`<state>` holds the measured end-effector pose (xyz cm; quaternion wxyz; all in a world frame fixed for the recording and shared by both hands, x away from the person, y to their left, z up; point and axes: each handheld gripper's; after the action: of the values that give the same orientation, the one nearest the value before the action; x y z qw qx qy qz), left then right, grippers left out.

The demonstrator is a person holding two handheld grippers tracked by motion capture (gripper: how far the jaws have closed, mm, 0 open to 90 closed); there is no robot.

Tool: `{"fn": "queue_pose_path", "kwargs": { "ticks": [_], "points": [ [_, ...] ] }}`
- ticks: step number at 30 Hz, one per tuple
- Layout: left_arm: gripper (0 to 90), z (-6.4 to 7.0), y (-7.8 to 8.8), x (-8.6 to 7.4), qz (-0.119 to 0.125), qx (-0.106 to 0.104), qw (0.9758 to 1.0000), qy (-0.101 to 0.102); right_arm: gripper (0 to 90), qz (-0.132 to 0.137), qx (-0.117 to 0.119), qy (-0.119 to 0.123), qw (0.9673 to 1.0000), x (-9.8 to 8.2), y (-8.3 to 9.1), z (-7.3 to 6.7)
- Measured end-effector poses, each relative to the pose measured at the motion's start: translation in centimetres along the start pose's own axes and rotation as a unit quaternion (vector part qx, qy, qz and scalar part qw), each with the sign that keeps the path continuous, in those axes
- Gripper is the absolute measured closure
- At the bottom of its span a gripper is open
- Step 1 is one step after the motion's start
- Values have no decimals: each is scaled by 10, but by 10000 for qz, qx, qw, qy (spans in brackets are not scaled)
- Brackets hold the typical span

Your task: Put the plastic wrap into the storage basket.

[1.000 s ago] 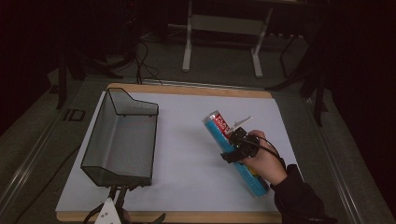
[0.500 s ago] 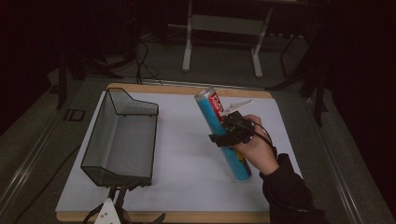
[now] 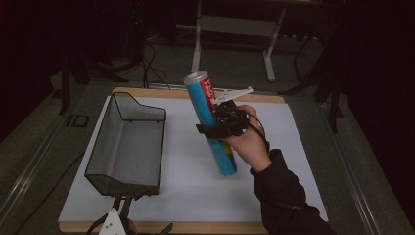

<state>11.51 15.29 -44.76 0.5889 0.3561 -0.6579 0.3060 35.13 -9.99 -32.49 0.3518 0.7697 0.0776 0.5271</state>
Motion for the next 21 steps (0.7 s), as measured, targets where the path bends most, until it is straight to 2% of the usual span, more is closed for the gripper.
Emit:
{"fn": "queue_pose_path", "kwargs": {
  "ticks": [11,15,17,21],
  "points": [
    [19,-1,2,0,15,36,10000,-32,319,550,325,183,9978,38,-23,-24],
    [19,-1,2,0,14,32,10000,-19,318,699,423,95,9966,49,-30,-25],
    [20,0,2,0,15,24,10000,-9,318,899,524,-64,9946,61,-40,-24],
    [20,0,2,0,26,37,10000,-15,318,974,489,-129,9940,71,-53,-26]
  ]
}}
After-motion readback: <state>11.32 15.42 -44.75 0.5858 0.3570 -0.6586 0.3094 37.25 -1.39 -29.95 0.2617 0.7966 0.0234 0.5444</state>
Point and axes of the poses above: each handheld gripper's, and its own axes: y roughly backward along the jaws, x roughly out of its top, z roughly to its right, and after that the axes turned 15 degrees about x, right-handed
